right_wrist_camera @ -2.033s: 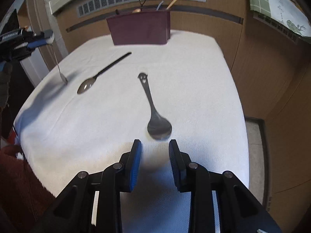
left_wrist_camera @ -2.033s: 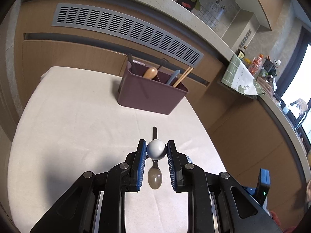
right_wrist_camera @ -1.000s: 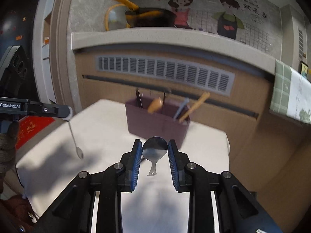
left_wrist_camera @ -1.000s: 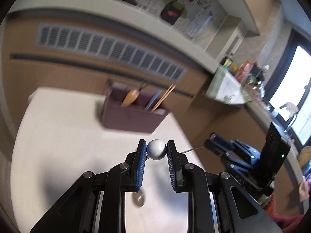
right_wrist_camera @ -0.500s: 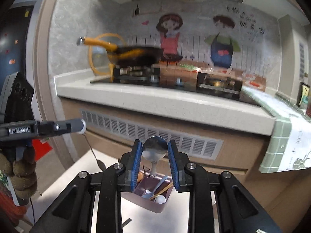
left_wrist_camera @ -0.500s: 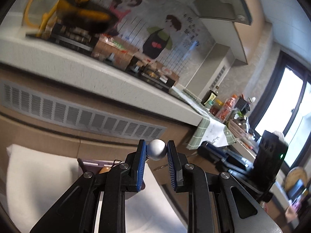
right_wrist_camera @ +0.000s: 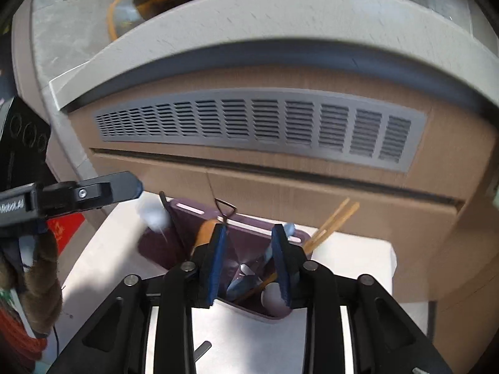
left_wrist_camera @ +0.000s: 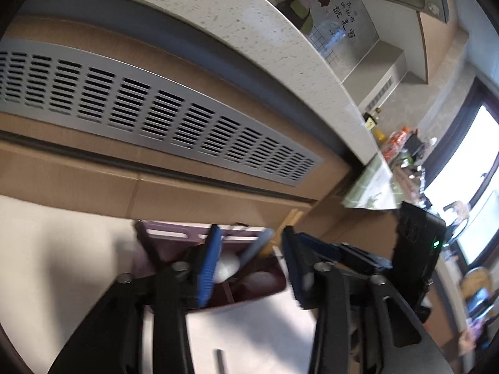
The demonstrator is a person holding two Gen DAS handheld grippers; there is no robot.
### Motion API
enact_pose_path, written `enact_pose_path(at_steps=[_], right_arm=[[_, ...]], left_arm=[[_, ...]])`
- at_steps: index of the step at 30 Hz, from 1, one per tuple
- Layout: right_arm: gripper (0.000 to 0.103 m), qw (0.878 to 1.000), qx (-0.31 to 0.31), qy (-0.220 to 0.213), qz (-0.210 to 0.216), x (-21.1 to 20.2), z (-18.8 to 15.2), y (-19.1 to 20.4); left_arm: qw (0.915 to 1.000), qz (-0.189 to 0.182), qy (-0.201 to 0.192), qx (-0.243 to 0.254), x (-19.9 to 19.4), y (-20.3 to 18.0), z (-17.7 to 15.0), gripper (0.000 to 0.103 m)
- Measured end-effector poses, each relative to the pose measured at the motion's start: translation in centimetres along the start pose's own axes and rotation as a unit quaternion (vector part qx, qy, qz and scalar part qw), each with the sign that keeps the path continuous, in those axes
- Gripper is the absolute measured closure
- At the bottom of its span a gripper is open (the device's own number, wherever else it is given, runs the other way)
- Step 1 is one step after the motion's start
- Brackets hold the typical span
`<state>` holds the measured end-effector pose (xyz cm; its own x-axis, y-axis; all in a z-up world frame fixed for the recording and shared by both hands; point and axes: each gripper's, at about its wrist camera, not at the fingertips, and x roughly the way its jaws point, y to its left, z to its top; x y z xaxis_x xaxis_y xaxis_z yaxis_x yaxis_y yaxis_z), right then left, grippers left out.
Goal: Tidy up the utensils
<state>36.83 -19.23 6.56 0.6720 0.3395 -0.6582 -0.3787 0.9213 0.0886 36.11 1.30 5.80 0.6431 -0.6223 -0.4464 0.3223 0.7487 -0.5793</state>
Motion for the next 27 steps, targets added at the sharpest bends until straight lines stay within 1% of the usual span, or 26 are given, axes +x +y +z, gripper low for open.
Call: enact_pose_path(at_steps=[1,4,5,6,7,10,12,14,15,17,19,21,24,25,27], right_arm=[[0.070,1.000,0.001,-0.003,-0.004,0.0,-0.4,-0.1],[0.069,1.000,0.002,-0.015,-0.014,-0.8,-1.7,-0.3],[0.069,1.000,0.001,-0.023,-0.018,-1.5,-2.3,-0.3],[0.069,0.999,-0.001,-0.032,-0.024,-2.3,-3.0,-0.2],[0.069,0.998,-0.003,-0.045,-0.033,-3.4,-3.9,0.1],[0.068,0.996,0.001,-0.075,-0.039,-6.4,-6.6,1.1],[0.067,0.995,0.006,-0.089,-0.032,-8.8,-8.9,2.2],[0.067,0.995,0.002,-0.096,-0.030,-10.5,-11.1,3.5],[0.066,0.994,0.002,-0.100,-0.033,-11.5,-12.5,4.3],[0.066,0.994,0.003,-0.103,-0.033,-12.7,-14.2,5.4],[0.064,0.993,0.009,-0.109,-0.038,-13.9,-16.5,6.4],[0.064,0.993,0.014,-0.106,-0.043,-14.4,-18.1,7.2],[0.064,0.993,0.023,-0.104,-0.051,-15.2,-19.7,7.7],[0.064,0.992,0.024,-0.107,-0.058,-15.5,-20.1,7.9],[0.064,0.991,0.026,-0.110,-0.067,-15.9,-20.6,8.1]], left_arm=[[0.9997,0.017,-0.009,0.012,-0.3,-0.2,-0.5,0.058],[0.9976,0.054,-0.025,0.035,-1.7,-0.9,-2.1,0.058],[0.9955,0.074,-0.034,0.048,-2.5,-1.5,-3.0,0.058],[0.9916,0.102,-0.045,0.065,-3.4,-2.1,-4.1,0.058],[0.9880,0.122,-0.053,0.079,-4.1,-2.6,-4.9,0.058],[0.9712,0.190,-0.079,0.120,-6.9,-4.6,-8.8,0.058],[0.9643,0.219,-0.082,0.125,-8.4,-5.4,-10.9,0.058],[0.9586,0.248,-0.072,0.120,-9.8,-6.2,-13.7,0.058],[0.9570,0.255,-0.069,0.119,-10.2,-6.4,-14.5,0.058],[0.9527,0.274,-0.063,0.115,-11.4,-7.0,-16.8,0.058],[0.9512,0.280,-0.063,0.112,-12.6,-7.4,-18.5,0.058],[0.9499,0.284,-0.064,0.114,-13.5,-7.9,-19.9,0.058],[0.9441,0.294,-0.071,0.131,-14.6,-8.6,-21.4,0.058],[0.9436,0.294,-0.074,0.132,-14.9,-8.9,-21.8,0.058],[0.9460,0.288,-0.074,0.129,-15.4,-9.2,-22.1,0.058]])
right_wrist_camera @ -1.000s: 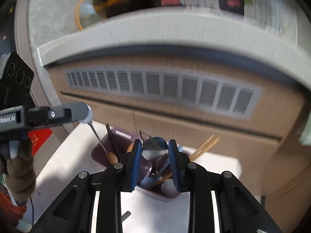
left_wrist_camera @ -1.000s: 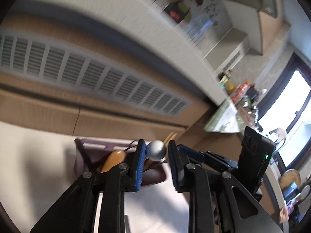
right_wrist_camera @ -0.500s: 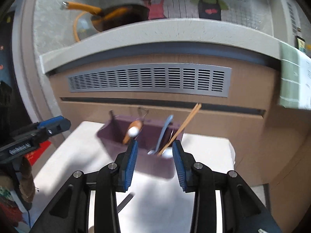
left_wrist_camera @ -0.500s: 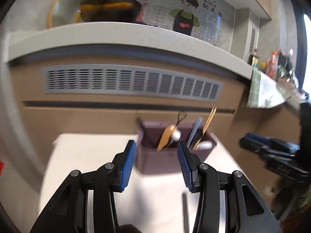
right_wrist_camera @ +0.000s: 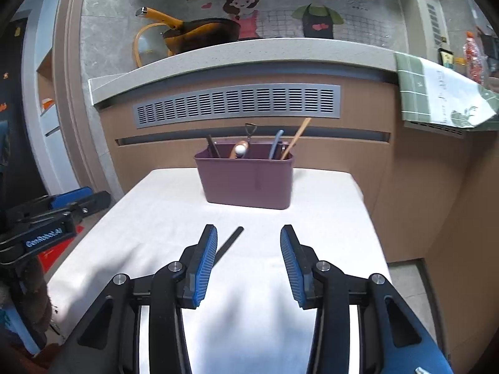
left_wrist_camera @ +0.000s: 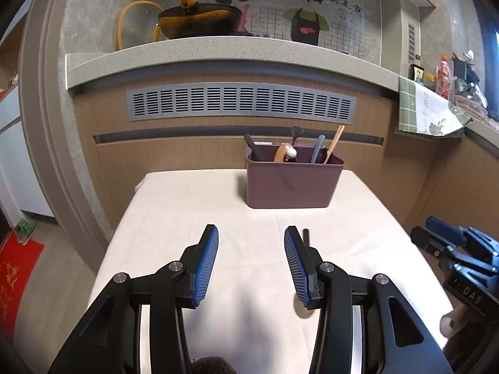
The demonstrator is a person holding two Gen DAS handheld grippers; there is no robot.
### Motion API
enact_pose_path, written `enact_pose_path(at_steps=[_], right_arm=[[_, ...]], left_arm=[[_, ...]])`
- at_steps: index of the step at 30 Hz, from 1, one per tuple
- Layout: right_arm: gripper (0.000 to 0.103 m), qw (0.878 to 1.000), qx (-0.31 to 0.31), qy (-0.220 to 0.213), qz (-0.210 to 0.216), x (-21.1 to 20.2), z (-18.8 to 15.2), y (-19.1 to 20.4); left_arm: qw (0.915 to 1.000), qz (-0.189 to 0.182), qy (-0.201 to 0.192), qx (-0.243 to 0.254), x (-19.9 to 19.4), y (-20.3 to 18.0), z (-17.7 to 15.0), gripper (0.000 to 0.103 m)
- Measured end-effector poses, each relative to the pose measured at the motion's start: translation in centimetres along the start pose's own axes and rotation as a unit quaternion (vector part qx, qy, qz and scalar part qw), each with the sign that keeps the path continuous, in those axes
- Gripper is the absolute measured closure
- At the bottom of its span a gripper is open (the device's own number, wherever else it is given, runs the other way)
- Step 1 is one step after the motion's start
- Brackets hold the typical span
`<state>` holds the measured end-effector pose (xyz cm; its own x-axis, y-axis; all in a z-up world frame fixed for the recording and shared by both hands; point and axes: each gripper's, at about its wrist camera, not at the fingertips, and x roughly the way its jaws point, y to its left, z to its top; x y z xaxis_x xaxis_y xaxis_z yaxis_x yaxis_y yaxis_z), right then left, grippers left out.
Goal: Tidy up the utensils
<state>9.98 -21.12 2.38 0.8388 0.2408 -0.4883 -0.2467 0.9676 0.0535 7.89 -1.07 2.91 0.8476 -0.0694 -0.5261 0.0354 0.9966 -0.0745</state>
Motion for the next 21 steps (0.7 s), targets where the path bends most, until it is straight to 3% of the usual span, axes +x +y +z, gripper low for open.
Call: enact_pose_path(at_steps=[21], right_arm=[[0.063,1.000,0.001,0.004,-0.011,-0.5,-0.7,-0.3]], left_arm=[[0.9998,-0.015,0.010,0.010,-0.5,-1.2,-0.3,0.058]])
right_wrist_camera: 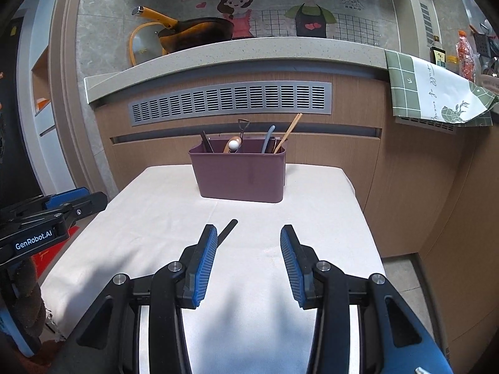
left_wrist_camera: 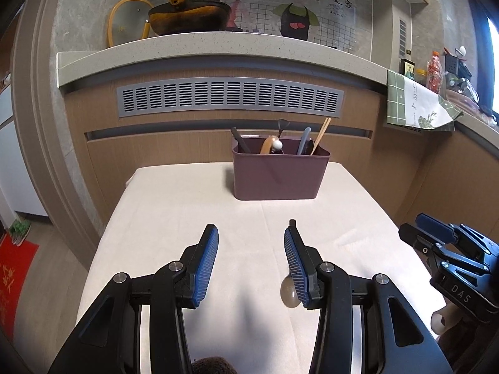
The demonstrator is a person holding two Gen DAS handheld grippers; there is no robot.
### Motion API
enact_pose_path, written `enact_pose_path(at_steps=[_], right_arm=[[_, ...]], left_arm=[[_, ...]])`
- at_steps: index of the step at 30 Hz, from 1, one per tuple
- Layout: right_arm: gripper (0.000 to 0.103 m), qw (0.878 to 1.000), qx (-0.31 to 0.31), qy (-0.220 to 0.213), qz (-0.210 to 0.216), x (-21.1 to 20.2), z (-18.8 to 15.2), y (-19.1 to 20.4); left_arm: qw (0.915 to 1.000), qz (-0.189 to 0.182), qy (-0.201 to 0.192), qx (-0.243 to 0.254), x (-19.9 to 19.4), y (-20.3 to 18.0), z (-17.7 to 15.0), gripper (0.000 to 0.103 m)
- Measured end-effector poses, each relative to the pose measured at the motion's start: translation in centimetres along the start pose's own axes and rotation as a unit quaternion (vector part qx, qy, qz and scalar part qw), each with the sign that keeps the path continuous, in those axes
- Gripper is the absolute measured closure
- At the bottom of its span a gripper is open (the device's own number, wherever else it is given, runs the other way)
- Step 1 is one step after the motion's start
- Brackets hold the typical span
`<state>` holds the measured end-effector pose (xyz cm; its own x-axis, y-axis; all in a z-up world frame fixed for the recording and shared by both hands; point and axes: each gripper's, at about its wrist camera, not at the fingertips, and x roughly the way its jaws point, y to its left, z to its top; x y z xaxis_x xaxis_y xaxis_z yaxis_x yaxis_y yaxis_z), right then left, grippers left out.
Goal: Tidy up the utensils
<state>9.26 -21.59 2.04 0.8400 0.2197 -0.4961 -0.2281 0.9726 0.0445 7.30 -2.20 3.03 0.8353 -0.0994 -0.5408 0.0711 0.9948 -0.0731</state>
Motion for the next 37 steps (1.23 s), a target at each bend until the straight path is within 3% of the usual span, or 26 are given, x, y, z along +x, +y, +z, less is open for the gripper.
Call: enact_pose_path(at_steps=[37], right_arm=[[0.060,1.000,-0.004,-0.003,-0.011,-0.1,0.2,-0.3]], left_arm=[[0.9994,-0.008,0.028,-0.020,0.9,0.9,-0.6,0.058]])
